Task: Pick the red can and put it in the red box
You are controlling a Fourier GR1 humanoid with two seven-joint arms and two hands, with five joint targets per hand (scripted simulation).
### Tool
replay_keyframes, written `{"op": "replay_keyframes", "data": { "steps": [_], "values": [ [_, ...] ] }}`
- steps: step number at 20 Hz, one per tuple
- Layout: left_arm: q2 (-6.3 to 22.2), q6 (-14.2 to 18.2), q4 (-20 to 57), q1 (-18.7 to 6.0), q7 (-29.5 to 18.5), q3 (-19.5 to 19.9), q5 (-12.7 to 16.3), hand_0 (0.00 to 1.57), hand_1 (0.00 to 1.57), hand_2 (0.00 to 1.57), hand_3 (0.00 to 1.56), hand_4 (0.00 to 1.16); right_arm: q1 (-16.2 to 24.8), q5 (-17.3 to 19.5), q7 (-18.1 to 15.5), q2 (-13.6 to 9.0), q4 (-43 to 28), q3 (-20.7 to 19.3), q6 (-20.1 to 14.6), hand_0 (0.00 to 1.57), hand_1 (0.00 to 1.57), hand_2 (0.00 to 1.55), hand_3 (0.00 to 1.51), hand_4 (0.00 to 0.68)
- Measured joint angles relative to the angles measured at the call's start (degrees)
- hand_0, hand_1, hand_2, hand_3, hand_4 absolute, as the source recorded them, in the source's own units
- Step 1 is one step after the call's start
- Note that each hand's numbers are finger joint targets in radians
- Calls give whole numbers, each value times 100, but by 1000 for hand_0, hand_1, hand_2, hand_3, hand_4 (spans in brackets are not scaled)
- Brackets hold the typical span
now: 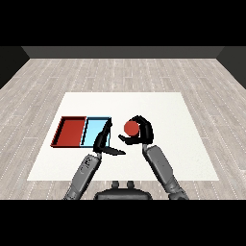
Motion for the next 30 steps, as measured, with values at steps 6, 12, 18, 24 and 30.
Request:
{"op": "replay_keyframes", "data": {
  "steps": [6, 12, 18, 24, 30],
  "values": [
    [-1, 328, 525, -131, -275, -394, 247, 0, 0, 0, 0, 0, 104, -33, -82, 7, -136, 216, -102, 1460, 1460, 1427, 1386, 652],
    [-1, 270, 667, -300, -164, -358, 435, 0, 0, 0, 0, 0, 259, -33, -295, 9, -123, 319, -32, 1473, 1473, 1441, 1386, 675],
    [-1, 480, 933, -451, -345, -607, 721, 0, 0, 0, 0, 0, 79, -246, -342, 10, -108, 683, -369, 1459, 1459, 1435, 1403, 654],
    [-1, 573, 1136, -640, -468, -790, 967, 0, 0, 0, 0, 0, -188, -688, -526, 10, 177, 931, -596, 1514, 1514, 1454, 1419, 657],
    [13, 522, 1257, -586, -656, -946, 1163, 0, 0, 0, 0, 0, -262, -920, -703, 10, 248, 1177, -776, 1522, 1522, 1453, 1406, 648]
  ]
}}
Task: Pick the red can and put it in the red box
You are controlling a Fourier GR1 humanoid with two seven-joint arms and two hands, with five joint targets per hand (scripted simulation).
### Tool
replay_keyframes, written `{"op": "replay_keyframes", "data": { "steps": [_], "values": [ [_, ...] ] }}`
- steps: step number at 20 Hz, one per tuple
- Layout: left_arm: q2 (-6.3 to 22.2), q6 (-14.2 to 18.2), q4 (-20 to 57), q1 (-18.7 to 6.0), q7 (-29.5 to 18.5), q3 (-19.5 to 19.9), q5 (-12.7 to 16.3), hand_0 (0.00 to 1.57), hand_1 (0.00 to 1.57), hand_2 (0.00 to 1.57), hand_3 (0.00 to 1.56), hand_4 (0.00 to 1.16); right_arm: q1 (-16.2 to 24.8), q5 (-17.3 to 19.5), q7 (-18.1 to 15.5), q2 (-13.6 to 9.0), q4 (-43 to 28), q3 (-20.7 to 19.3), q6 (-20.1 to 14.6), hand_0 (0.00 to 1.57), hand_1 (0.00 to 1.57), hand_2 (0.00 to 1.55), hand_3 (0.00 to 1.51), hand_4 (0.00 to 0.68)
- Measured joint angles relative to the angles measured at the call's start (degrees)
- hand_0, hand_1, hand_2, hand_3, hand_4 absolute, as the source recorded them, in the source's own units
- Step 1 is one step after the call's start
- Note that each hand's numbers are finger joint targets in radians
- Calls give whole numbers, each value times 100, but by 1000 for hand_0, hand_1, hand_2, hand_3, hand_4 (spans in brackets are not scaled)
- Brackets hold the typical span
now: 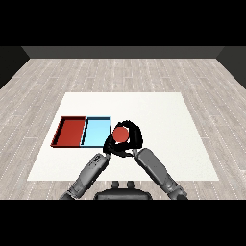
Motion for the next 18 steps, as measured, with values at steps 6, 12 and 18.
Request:
{"op": "replay_keyframes", "data": {
  "steps": [6, 12, 18],
  "values": [
    [31, 215, -135, -9, 86, -108, 66, 0, 0, 0, 0, 661, -56, -33, -11, -25, 46, 161, -127, 1512, 1512, 1461, 1403, 642],
    [12, 1080, -104, 22, -17, -241, 421, 1571, 1571, 1561, 1478, 1121, -163, -52, 74, -20, 69, 184, -192, 1498, 1498, 1449, 1391, 652],
    [35, 1430, 69, -239, 115, -163, 469, 1571, 1571, 1557, 1478, 1124, -121, 38, 217, -33, -83, 133, -169, 1482, 1482, 1443, 1391, 644]
  ]
}}
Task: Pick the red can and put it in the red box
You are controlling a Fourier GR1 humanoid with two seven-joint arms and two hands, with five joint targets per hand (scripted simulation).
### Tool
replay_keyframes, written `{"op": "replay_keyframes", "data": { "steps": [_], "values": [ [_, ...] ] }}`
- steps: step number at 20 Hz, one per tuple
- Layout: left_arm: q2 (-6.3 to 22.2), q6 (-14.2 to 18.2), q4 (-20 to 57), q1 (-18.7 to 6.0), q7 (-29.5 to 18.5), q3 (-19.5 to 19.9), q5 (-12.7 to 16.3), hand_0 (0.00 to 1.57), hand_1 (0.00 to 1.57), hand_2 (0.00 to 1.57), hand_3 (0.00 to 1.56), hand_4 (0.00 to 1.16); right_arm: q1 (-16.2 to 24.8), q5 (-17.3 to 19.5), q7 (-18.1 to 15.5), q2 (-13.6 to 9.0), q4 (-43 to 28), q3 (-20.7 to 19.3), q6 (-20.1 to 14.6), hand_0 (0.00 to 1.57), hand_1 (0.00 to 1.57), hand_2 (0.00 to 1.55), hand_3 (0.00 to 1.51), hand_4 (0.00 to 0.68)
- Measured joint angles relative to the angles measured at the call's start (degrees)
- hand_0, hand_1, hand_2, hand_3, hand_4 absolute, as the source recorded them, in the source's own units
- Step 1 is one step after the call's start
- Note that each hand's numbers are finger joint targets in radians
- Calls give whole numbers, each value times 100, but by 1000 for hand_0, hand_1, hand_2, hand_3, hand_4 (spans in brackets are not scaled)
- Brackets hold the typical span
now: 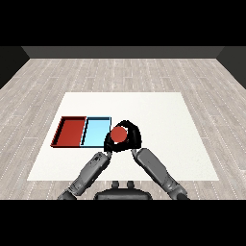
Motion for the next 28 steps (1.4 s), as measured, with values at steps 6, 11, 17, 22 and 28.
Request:
{"op": "replay_keyframes", "data": {
  "steps": [6, 11, 17, 22, 28],
  "values": [
    [16, 317, 155, -63, -285, -50, 96, 1571, 1571, 1571, 1494, 1139, -43, -110, -127, -15, 91, 21, 66, 1491, 1491, 1435, 1383, 595],
    [12, 361, 200, -119, -689, -1, 222, 1571, 1571, 1571, 1513, 1147, -44, -28, 146, -8, 32, 32, 17, 0, 0, 0, 0, 0],
    [20, 576, 225, -178, -828, -96, 321, 1571, 1571, 1571, 1507, 1141, -19, 279, 490, 19, 121, 10, 65, 0, 0, 0, 0, 0],
    [24, 606, 303, -186, -915, -18, 296, 1571, 1571, 1571, 1495, 1133, 37, 310, 527, 23, 192, -118, 187, 0, 0, 0, 0, 0],
    [-9, 732, 288, -248, -925, -43, 236, 1571, 1571, 1571, 1478, 1135, 196, 427, 804, 9, -87, -200, 185, 0, 0, 0, 0, 0]
  ]
}}
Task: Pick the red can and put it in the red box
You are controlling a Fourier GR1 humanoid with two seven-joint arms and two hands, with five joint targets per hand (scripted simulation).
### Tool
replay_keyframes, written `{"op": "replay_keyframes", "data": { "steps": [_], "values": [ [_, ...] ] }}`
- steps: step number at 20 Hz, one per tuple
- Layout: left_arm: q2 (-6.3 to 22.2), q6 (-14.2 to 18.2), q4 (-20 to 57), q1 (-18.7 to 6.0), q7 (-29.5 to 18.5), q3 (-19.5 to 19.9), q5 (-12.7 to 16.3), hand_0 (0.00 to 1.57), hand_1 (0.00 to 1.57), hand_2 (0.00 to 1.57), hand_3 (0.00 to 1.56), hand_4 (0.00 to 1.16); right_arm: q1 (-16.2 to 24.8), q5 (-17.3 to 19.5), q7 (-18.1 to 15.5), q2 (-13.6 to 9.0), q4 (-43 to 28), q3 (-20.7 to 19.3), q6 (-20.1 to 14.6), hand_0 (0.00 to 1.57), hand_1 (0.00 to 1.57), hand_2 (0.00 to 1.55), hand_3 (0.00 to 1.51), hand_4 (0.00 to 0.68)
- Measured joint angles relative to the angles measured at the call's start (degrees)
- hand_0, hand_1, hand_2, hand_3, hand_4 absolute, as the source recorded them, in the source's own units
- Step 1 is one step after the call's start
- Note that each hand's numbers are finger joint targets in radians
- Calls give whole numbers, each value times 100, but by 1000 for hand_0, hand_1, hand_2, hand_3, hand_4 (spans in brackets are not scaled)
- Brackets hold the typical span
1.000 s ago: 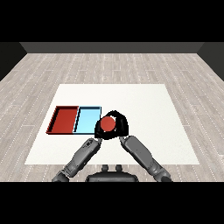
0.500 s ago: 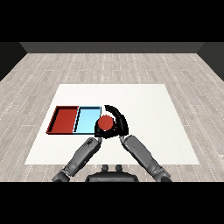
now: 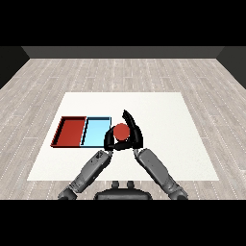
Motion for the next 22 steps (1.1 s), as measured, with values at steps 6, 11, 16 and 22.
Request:
{"op": "replay_keyframes", "data": {
  "steps": [6, 11, 16, 22],
  "values": [
    [13, -12, -211, 53, 179, 155, -230, 1571, 1571, 1568, 1453, 1132, 188, -71, 135, -30, -280, -273, 304, 0, 0, 0, 0, 0],
    [12, -27, -175, 35, 165, 316, -309, 1571, 1571, 1562, 1468, 1128, 833, -127, -97, -248, -805, -472, 640, 0, 0, 0, 0, 0],
    [351, -334, -349, 177, 195, 731, -339, 1571, 1571, 1571, 1484, 1139, 1233, -478, 9, -543, -1431, -952, 1008, 0, 0, 0, 0, 0],
    [942, -427, -601, 119, 612, 1283, -433, 1571, 1571, 1571, 1486, 1125, 2064, -597, -104, -920, -2016, -1280, 1319, 0, 0, 0, 0, 0]
  ]
}}
